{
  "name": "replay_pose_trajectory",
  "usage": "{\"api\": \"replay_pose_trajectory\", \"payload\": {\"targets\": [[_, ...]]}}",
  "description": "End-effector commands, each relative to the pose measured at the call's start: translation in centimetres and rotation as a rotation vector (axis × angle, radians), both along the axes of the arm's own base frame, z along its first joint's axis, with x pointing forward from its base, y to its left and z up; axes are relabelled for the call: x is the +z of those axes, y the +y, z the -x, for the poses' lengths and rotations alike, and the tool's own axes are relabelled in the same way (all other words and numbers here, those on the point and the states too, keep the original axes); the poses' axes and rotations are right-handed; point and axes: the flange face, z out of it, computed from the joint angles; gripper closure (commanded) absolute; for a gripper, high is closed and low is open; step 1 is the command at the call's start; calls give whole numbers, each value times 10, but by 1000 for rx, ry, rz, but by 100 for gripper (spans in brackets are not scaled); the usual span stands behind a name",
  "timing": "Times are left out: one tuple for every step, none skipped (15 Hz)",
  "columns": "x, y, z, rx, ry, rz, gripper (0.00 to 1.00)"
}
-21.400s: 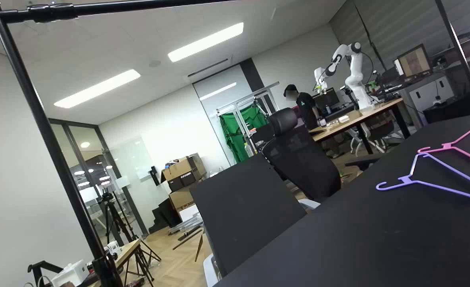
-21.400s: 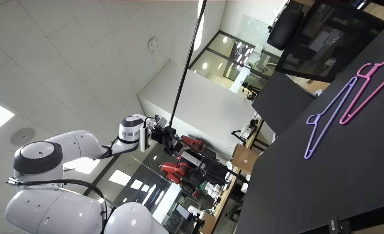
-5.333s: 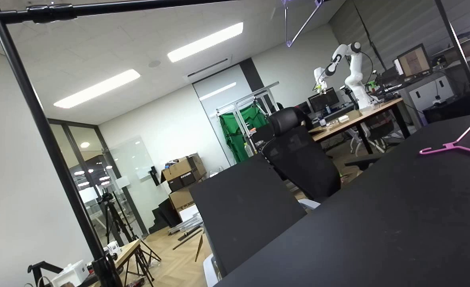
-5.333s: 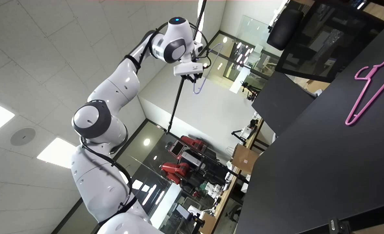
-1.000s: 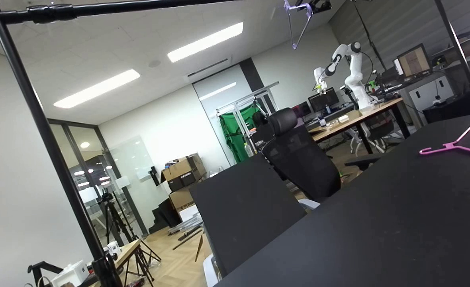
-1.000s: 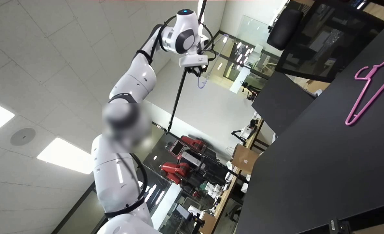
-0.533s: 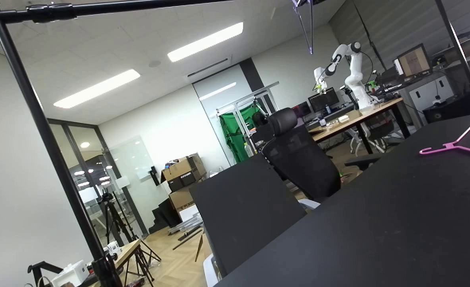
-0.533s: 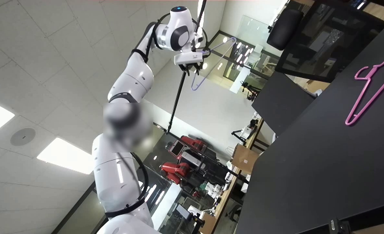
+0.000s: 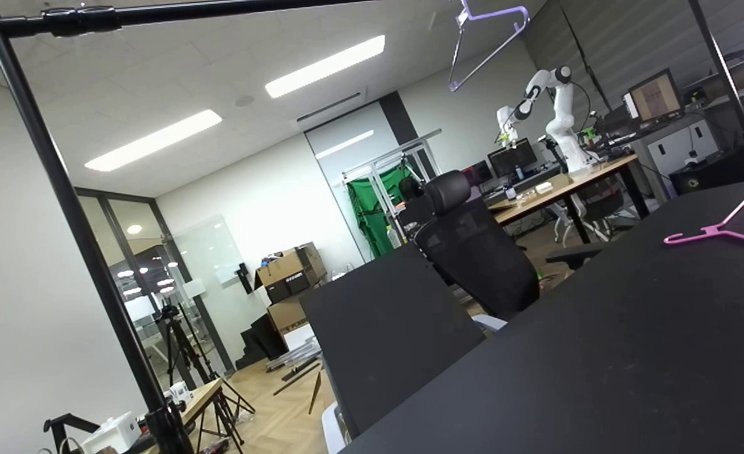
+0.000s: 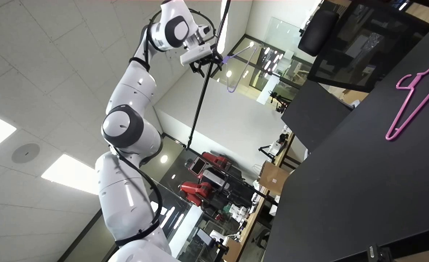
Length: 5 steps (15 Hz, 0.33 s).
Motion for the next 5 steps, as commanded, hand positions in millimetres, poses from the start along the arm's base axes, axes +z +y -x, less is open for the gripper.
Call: {"api": "replay_pose_trajectory", "payload": {"targets": [[27,-4,28,-40,59,145,0],[14,-6,14,-21,18,91,0],[20,-6,18,-23,14,103,0],[21,-6,18,-22,12,103,0],[18,-6,17,-20,14,101,0]]}}
